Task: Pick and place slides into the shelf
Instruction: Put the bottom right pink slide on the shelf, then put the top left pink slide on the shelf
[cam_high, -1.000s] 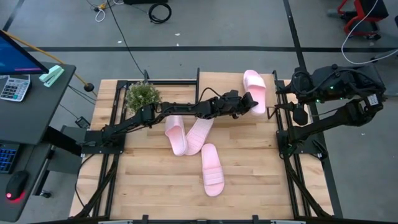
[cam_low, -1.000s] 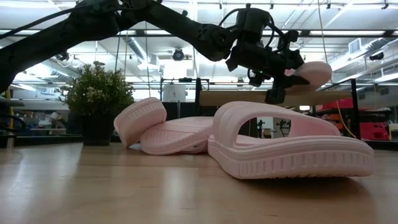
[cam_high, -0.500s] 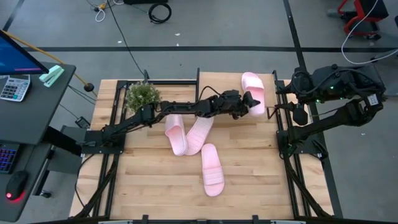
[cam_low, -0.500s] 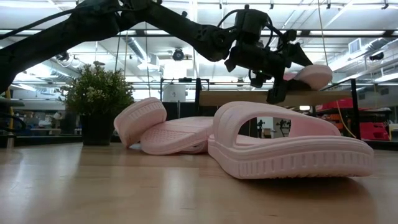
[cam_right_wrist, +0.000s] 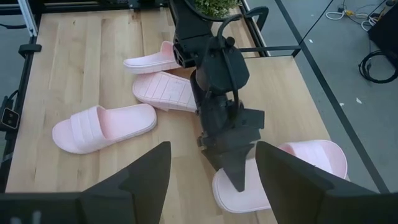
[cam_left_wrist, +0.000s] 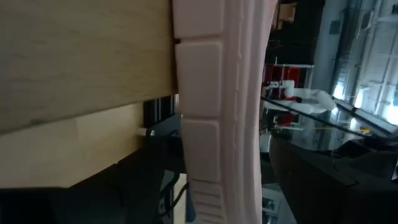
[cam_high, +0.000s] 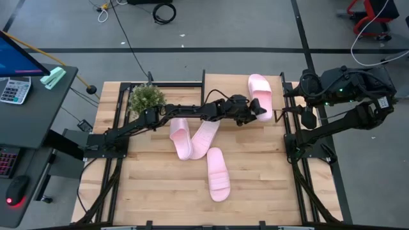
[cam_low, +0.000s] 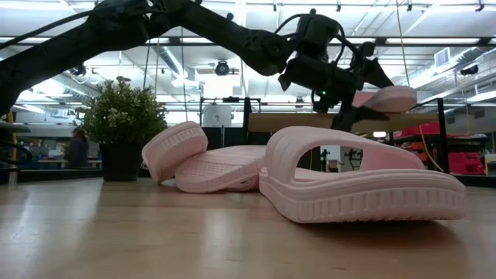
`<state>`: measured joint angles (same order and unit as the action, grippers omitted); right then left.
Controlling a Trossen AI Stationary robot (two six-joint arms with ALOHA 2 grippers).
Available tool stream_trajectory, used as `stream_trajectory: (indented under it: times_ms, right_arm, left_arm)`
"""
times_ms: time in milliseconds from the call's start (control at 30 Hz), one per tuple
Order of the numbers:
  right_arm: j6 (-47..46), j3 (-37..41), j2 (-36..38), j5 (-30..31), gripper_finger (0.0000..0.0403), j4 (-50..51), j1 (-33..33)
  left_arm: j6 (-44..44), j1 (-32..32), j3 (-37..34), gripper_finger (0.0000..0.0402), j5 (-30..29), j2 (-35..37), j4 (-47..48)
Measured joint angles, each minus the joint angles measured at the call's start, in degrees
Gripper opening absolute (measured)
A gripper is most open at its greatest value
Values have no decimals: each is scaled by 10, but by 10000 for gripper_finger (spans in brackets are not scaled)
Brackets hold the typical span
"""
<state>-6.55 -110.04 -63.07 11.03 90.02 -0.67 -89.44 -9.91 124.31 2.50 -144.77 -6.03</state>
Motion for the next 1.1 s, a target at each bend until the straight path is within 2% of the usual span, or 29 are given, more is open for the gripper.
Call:
stream_trajectory:
  times_ms: [200, 533, 833, 933, 1100]
  right_arm:
    - [0, 0, 0, 0, 242, 0, 0]
    - [-4, 0, 0, 0, 242, 0, 0]
    - [-11, 0, 0, 0, 242, 0, 0]
    - [-14, 0, 0, 0, 242, 0, 0]
    - [-14, 0, 0, 0, 242, 0, 0]
  left_arm:
    - [31, 0, 0, 293, 5, 0, 1]
    - [24, 2, 0, 293, 21, 1, 2]
    - [1, 5, 0, 293, 3, 12, -6]
    - [14, 4, 0, 293, -3, 26, 10]
    - [46, 0, 0, 293, -6, 50, 123]
